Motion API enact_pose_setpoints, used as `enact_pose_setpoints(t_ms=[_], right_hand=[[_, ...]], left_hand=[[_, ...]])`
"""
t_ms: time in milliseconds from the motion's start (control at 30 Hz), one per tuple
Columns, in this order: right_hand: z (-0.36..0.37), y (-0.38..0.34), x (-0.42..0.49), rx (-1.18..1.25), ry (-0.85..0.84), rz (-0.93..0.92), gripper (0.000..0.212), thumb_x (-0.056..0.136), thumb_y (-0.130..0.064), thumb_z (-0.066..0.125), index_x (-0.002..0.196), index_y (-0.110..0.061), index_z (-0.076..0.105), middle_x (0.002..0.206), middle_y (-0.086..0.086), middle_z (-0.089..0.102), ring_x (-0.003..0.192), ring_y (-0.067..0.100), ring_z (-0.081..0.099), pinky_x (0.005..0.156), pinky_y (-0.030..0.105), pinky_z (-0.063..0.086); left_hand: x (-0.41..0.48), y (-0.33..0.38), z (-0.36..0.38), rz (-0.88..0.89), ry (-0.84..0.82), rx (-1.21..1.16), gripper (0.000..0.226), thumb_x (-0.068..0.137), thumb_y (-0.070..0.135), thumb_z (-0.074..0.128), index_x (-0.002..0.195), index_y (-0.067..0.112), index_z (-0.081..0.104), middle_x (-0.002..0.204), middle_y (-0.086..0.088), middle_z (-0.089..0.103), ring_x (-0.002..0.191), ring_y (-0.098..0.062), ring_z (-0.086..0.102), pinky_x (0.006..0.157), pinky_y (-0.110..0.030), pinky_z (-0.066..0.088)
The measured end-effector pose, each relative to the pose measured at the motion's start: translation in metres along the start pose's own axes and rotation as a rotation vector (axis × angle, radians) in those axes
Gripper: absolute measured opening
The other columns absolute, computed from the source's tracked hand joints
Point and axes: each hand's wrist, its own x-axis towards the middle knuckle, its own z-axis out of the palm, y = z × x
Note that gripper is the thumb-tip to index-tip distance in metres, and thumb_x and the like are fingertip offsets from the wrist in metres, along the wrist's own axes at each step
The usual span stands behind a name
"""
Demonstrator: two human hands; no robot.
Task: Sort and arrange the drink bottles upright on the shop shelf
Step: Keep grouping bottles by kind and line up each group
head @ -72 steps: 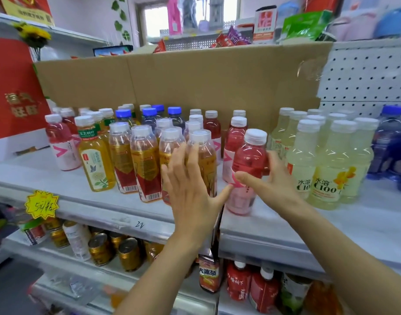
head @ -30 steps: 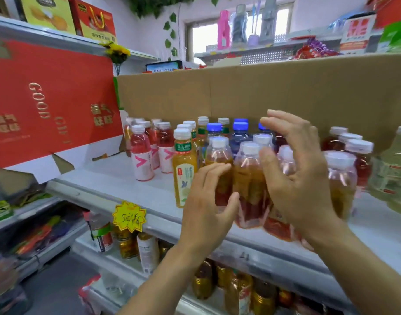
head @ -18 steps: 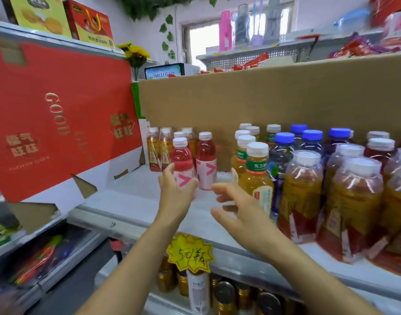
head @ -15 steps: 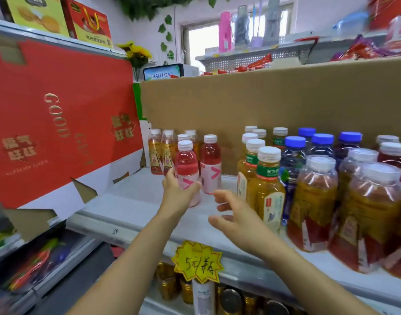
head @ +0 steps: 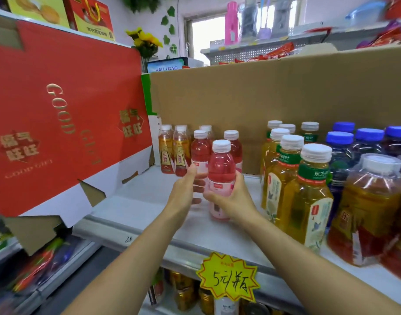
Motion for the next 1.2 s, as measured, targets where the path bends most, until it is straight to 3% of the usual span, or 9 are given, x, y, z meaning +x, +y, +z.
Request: enact_pose_setpoints(t_ms=[67,200,300,433,567,667,833,967,1200], right_hand=[[0.004,0.0,0.003,-0.017,0.079,-0.007,0.072,0.07,-0.022,0.088,0.126,-0.029,0.043,0.106,-0.017,0.063,0.091,-0.009,0.062,0.078,0.014,0.05],[0.004,-0.007,-0.005,-0.042,0.117,0.051,0.071,0.071,-0.029,0.087,0.125,-0.034,0.042,0.1,-0.025,0.06,0.084,-0.013,0.06,0.055,0.003,0.044],[0.005,-0.008,-0.014,-0.077,0.171,0.065,0.069,0.071,-0.032,0.087,0.124,-0.034,0.043,0.104,-0.016,0.064,0.09,-0.004,0.063,0.062,0.008,0.048],[0.01,-0.014,-0.026,-0.108,0.232,0.076,0.067,0.071,-0.029,0.087,0.124,-0.032,0.045,0.106,-0.01,0.066,0.094,0.003,0.066,0.073,0.018,0.053],[0.011,-0.021,-0.035,-0.081,0.276,0.068,0.06,0.071,-0.02,0.087,0.115,-0.032,0.048,0.097,-0.01,0.066,0.076,-0.009,0.065,0.055,0.009,0.049],[0.009,-0.024,-0.046,-0.086,0.287,0.057,0.056,0.071,-0.02,0.087,0.109,-0.037,0.05,0.098,-0.011,0.067,0.076,-0.012,0.064,0.056,0.006,0.048],[-0.005,-0.035,-0.078,-0.05,0.323,-0.01,0.052,0.071,-0.023,0.088,0.112,-0.034,0.059,0.098,-0.011,0.073,0.086,-0.005,0.068,0.07,0.012,0.051],[-0.032,-0.053,-0.115,-0.04,0.338,-0.097,0.054,0.067,-0.03,0.086,0.114,-0.03,0.06,0.098,-0.01,0.073,0.089,0.003,0.069,0.076,0.018,0.056],[-0.113,-0.067,-0.204,-0.071,0.406,-0.092,0.039,0.074,-0.026,0.086,0.104,-0.025,0.062,0.092,-0.008,0.073,0.081,0.003,0.069,0.064,0.014,0.052]], left_hand=[[0.023,-0.004,-0.008,0.024,0.065,0.087,0.03,0.1,0.039,0.055,0.123,0.02,0.059,0.118,0.001,0.065,0.107,-0.016,0.06,0.086,-0.031,0.05],[0.067,0.004,-0.005,0.031,-0.019,0.148,0.072,0.085,0.018,0.077,0.145,0.018,0.037,0.13,0.0,0.055,0.117,-0.019,0.053,0.097,-0.037,0.045],[0.089,0.004,0.003,0.053,-0.084,0.11,0.074,0.077,0.021,0.085,0.139,0.018,0.045,0.122,0.001,0.063,0.117,-0.024,0.06,0.102,-0.05,0.048],[0.106,-0.007,0.003,-0.014,-0.089,0.079,0.077,0.083,0.024,0.08,0.146,0.016,0.037,0.136,-0.009,0.059,0.125,-0.031,0.055,0.107,-0.052,0.043],[0.103,-0.013,-0.005,0.052,-0.112,0.192,0.054,0.08,0.029,0.083,0.124,0.024,0.052,0.118,0.0,0.067,0.114,-0.026,0.061,0.092,-0.04,0.049],[0.085,-0.012,-0.014,0.158,-0.125,0.262,0.039,0.074,0.034,0.086,0.101,0.033,0.058,0.095,0.013,0.067,0.096,-0.016,0.065,0.079,-0.032,0.048],[0.034,-0.009,-0.024,0.228,-0.174,0.124,0.042,0.07,0.027,0.089,0.104,0.028,0.066,0.089,0.014,0.074,0.079,0.004,0.069,0.067,-0.021,0.05],[-0.023,0.006,-0.025,0.29,-0.196,-0.03,0.04,0.075,0.026,0.086,0.11,0.029,0.066,0.094,0.015,0.076,0.082,0.001,0.071,0.06,-0.014,0.053],[-0.136,0.039,0.03,0.335,-0.242,-0.149,0.036,0.067,0.033,0.079,0.1,0.025,0.067,0.09,0.0,0.075,0.08,-0.017,0.072,0.064,-0.033,0.061]])
